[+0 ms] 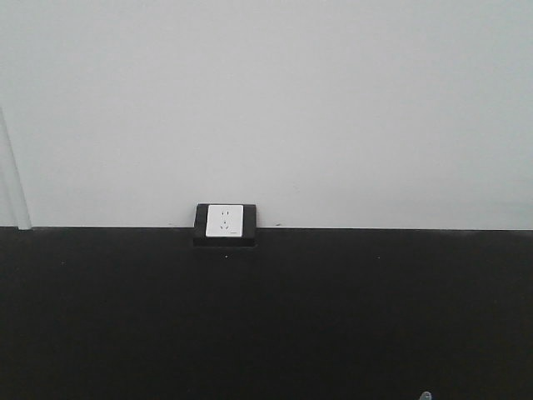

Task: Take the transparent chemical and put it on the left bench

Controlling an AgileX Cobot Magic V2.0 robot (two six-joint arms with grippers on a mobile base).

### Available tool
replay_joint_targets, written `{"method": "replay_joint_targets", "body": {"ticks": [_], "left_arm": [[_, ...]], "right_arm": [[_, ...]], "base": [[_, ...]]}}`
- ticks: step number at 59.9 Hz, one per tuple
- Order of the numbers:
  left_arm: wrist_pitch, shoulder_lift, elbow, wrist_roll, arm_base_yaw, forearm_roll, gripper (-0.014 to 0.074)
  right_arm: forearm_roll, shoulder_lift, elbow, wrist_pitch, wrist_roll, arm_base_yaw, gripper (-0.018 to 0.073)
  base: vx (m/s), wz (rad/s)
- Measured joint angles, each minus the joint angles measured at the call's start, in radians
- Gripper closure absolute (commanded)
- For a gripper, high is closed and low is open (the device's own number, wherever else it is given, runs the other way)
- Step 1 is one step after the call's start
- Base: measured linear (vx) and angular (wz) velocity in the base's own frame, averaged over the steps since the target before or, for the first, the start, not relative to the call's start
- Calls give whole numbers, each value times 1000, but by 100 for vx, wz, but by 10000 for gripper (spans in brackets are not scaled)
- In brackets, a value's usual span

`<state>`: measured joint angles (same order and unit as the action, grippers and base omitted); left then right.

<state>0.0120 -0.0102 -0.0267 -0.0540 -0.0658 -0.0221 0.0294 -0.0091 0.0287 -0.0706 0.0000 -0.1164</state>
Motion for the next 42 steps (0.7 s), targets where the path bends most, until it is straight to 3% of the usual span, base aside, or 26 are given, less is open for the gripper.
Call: {"method": "replay_joint_targets", "body": {"ticks": [12, 25, 42], "left_arm": [[0, 0, 0, 0, 0, 0, 600], [0, 0, 0, 0, 0, 0, 600], [0, 0, 0, 0, 0, 0, 600]], "right_arm": [[3, 0, 0, 26, 6, 0, 567], [68, 18, -76, 49, 33, 0, 567], [70, 435, -343, 84, 10, 0, 566]], "base": [[0, 0], [0, 0], [0, 0]]}}
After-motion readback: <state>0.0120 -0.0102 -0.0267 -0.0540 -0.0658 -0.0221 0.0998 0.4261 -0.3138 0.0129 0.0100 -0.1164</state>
